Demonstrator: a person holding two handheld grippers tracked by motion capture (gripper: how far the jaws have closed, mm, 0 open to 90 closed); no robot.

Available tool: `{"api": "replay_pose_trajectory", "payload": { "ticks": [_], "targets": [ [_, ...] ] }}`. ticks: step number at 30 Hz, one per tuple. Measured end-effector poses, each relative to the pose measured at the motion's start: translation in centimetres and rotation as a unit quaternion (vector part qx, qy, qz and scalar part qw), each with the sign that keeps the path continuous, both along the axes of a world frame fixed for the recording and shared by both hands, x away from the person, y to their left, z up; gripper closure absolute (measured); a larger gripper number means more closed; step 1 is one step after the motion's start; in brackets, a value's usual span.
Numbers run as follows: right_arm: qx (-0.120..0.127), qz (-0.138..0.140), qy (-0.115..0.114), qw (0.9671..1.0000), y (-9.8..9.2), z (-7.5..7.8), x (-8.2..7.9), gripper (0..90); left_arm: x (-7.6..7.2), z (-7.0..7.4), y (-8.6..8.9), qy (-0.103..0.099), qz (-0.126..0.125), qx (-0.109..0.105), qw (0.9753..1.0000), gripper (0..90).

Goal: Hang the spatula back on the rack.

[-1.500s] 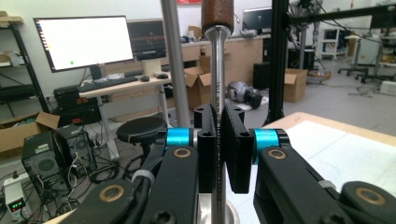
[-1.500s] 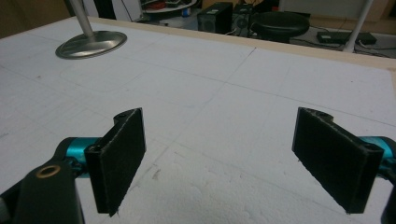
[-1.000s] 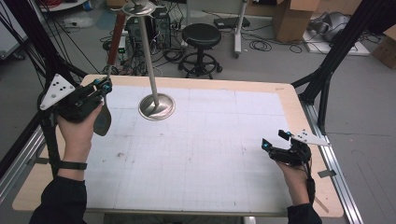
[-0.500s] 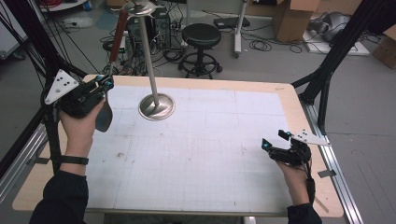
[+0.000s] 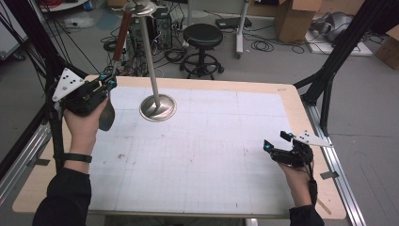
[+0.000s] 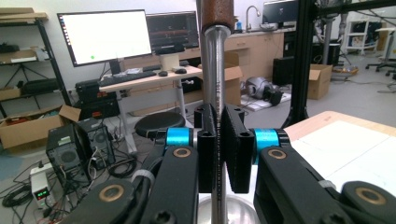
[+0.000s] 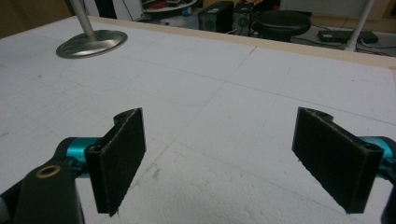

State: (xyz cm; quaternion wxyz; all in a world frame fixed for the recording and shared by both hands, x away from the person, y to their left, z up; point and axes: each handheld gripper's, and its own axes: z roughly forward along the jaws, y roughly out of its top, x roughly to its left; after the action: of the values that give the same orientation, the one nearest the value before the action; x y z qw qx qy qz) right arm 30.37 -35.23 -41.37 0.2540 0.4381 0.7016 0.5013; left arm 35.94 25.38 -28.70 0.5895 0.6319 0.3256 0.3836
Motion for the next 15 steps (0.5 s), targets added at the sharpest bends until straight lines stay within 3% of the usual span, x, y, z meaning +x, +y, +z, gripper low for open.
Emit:
{"api": "replay_pose_trajectory", "payload": {
  "ticks": [15],
  "targets": [
    [-0.003, 0.004, -0.001, 1.0000, 0.0, -0.1, 0.1, 16.5, 1.5, -0.7, -0.6, -0.015, 0.018, -0.009, 0.9997, 84.4]
  ]
}}
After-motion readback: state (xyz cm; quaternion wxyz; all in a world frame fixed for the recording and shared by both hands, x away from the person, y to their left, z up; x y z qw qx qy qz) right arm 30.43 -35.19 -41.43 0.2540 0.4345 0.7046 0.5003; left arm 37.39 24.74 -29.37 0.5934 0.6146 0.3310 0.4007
